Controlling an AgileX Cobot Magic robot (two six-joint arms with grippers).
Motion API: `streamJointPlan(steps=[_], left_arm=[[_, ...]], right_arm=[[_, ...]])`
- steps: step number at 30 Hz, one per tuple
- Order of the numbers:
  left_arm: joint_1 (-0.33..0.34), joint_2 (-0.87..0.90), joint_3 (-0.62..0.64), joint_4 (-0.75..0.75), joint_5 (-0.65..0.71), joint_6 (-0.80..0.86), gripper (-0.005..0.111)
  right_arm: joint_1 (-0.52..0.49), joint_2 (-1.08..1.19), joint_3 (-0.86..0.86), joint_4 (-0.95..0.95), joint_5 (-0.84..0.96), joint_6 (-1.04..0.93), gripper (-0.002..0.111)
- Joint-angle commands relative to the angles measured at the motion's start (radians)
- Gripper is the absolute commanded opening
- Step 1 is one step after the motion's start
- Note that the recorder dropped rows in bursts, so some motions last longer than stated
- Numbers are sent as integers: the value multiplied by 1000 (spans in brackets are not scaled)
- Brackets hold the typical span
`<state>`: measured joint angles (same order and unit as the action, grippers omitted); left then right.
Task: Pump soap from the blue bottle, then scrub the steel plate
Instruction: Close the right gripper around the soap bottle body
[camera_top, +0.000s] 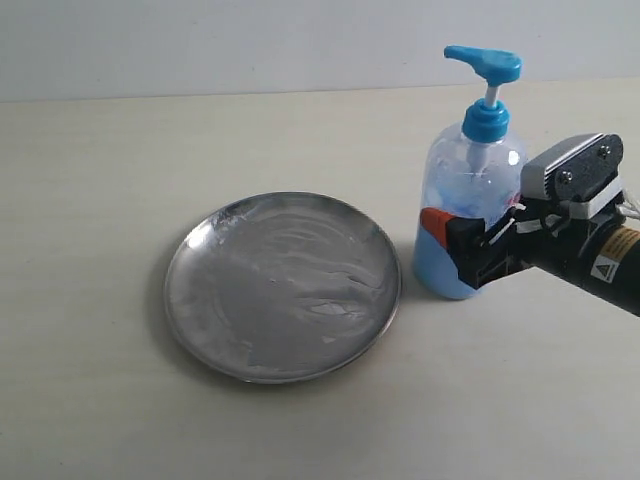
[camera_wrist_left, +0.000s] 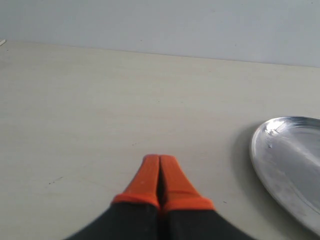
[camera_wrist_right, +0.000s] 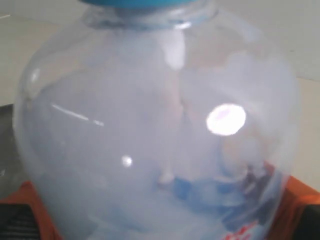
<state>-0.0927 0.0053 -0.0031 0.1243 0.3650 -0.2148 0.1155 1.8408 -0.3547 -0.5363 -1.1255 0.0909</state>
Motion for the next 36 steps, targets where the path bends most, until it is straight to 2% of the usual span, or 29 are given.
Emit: streamJointPlan(steps=[1,7,10,13,26,33,36], left_arm=[[3,-5,3,4,-10,3,0],[3,-5,3,4,-10,3,0],[3,-5,3,4,-10,3,0],[3,-5,3,4,-10,3,0],[3,-5,3,4,-10,3,0],[3,-5,3,4,-10,3,0],[3,-5,3,4,-10,3,0]], right_arm=[[1,8,-2,-72,28,-74,0],[1,8,-4,-109,32,-101,0],[1,8,-63,-255,115,-69,0],[1,8,-114,-313,201,-5,0],[1,8,-210,-339,397,-19,0],[1,8,-223,-354,406,-1,0],[1,8,-223,-277,406,10,6]])
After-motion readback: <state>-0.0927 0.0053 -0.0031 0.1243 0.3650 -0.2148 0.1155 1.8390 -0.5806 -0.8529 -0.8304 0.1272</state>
